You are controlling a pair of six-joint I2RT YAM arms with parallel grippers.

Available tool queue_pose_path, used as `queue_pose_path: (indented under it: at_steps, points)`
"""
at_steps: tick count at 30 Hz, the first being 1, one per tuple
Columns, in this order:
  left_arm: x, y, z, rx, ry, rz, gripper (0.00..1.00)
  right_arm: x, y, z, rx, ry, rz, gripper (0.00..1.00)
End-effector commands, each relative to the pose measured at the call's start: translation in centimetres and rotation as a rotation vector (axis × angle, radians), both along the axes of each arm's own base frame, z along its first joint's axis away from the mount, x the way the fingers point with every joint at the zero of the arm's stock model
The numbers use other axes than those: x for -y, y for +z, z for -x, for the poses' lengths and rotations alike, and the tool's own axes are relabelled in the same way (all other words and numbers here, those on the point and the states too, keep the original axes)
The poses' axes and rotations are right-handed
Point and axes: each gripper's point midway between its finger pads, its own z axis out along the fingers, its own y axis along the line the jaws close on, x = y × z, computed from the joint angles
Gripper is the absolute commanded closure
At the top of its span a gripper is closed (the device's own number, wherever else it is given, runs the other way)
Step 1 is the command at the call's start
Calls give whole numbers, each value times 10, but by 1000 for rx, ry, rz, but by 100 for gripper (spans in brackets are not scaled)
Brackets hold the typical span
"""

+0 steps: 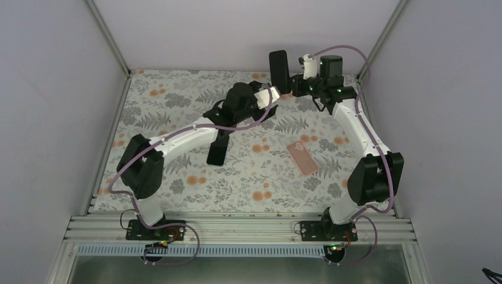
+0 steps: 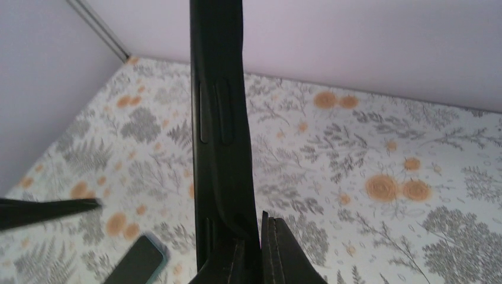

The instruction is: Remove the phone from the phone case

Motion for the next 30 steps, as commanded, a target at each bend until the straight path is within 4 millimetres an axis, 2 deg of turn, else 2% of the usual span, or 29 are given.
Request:
queue_pose_path:
  at_steps: [1, 6, 9, 16, 24, 30]
  points:
    - [-5, 34, -34, 56, 179, 171, 13, -12, 47, -16, 80, -41, -123, 97]
    - [-1, 35, -52, 60, 251, 214, 14, -16, 37, -11, 85, -42, -129, 96]
    - [6, 34, -56, 58, 249, 221, 15, -17, 36, -9, 84, -37, -139, 97]
    - [19, 35, -50, 37, 212, 236, 18, -20, 32, -9, 85, -35, -141, 97]
    - [33, 28, -26, -27, 102, 233, 19, -16, 31, -17, 92, -63, -130, 97]
    - [28, 22, -35, -3, 152, 215, 18, -19, 36, -16, 90, -52, -144, 97]
